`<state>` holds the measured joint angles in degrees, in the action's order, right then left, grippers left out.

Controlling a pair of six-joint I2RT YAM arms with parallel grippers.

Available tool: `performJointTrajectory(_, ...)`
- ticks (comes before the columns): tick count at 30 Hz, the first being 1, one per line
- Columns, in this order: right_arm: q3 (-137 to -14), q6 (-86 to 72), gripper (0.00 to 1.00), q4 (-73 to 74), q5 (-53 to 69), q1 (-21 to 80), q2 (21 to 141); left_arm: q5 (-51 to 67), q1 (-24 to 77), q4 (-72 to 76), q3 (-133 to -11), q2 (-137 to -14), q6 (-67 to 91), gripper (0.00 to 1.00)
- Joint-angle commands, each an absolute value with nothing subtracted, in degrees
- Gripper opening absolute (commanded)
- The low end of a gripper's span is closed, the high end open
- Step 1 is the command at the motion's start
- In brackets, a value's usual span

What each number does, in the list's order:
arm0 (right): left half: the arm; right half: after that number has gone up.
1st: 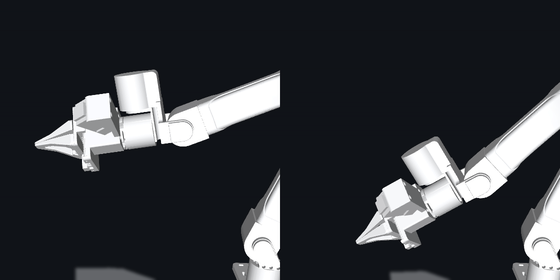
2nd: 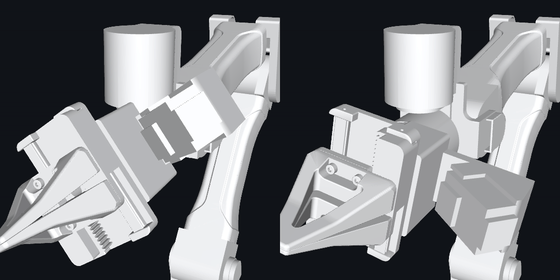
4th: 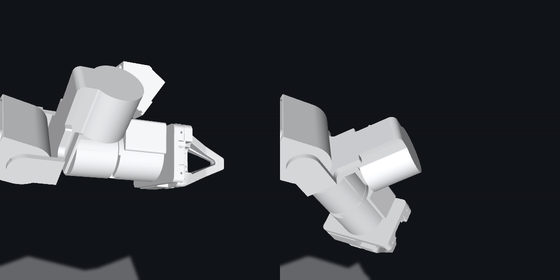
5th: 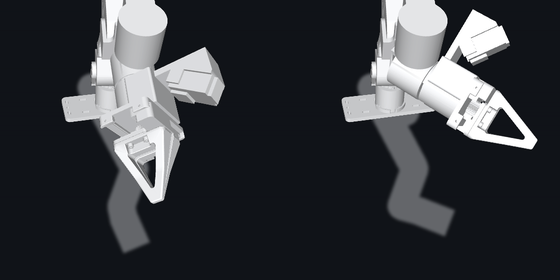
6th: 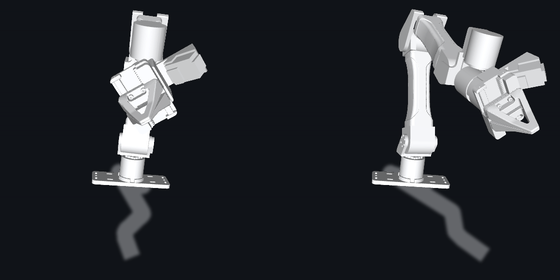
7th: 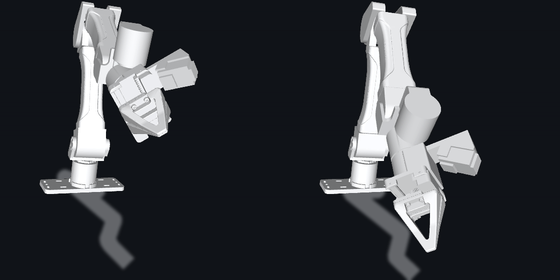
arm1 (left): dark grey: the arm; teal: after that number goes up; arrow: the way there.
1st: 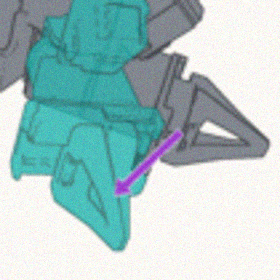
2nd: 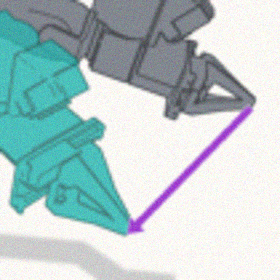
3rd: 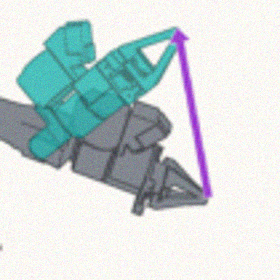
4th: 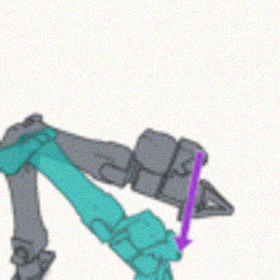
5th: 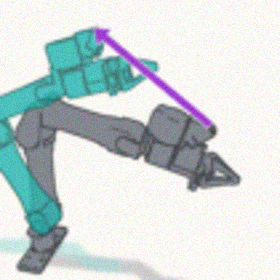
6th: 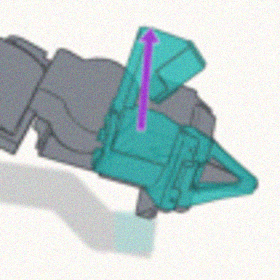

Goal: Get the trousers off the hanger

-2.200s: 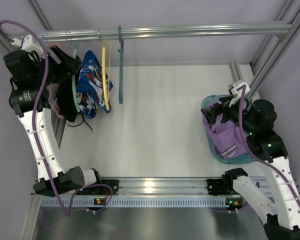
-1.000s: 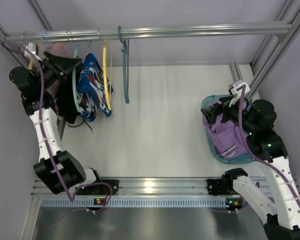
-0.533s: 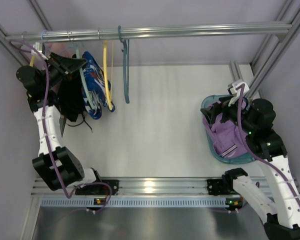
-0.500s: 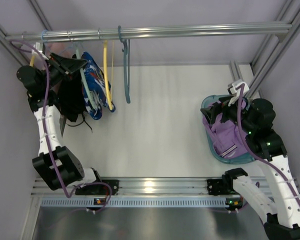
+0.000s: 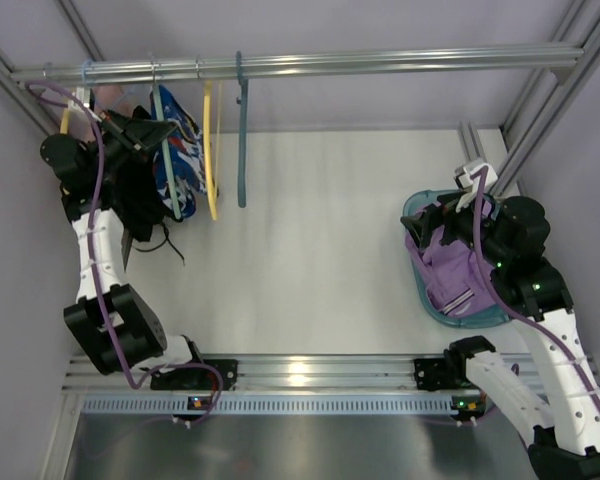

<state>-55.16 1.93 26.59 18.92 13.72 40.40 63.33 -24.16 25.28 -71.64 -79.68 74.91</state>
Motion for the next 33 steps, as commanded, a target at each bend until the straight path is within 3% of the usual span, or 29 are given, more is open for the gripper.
performJointTrajectory(1,-55.3,2.5,0.99,24.7,19.1,14.0,40.4,59.4,-23.6,49.0,-72.9,-77.9,73.4,0.0)
performJointTrajectory(7,-55.4,2.6,0.99,24.9,19.0,14.0,40.4,58.2,-22.8,69.1,-72.6,-81.0,83.6,0.0)
performJointTrajectory(14,-55.5,2.9,0.99,25.1,18.8,14.0,40.3,58.3,-21.2,76.7,-78.3,-84.5,83.7,0.0)
performJointTrajectory(33,-55.5,3.0,0.99,25.2,18.6,14.0,40.3,59.7,-18.6,72.8,-73.6,-70.8,69.0,0.0)
